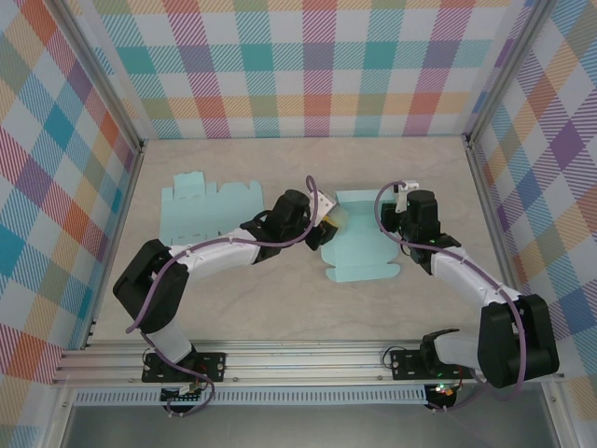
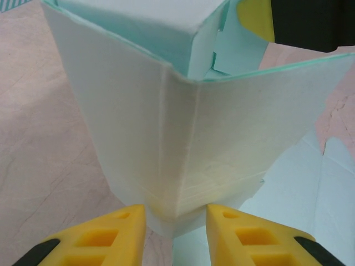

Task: Fold the paper box

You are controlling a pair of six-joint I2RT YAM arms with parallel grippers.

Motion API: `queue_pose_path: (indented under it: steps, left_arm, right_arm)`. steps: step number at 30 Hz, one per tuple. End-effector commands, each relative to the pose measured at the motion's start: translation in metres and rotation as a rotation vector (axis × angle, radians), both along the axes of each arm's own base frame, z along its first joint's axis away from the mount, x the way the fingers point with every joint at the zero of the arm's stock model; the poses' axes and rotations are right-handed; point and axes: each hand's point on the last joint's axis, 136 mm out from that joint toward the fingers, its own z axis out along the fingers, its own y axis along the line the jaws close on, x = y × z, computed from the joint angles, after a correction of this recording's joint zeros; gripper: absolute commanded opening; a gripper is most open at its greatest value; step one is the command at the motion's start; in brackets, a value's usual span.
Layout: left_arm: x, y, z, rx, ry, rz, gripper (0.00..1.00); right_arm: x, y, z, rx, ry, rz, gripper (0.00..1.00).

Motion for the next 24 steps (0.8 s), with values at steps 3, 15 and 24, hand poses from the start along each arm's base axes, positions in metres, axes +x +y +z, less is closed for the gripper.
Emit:
queue_pose_path:
  steps: [3, 15, 24]
  left_arm:
    - [0.006, -0.001, 0.027, -0.039, -0.04, -0.023, 0.37]
    - [0.034, -0.005, 0.032, -0.044, -0.103, 0.071, 0.38]
    - [0.058, 0.001, 0.033, -0.013, -0.195, 0.207, 0.31]
  right_arm:
    - [0.006, 0.006, 0.015, 0.024, -0.036, 0.011, 0.0]
    - [0.006, 0.006, 0.016, 0.024, -0.036, 0.012, 0.0]
    - [0.006, 0.008, 0.016, 0.033, -0.034, 0.018, 0.0]
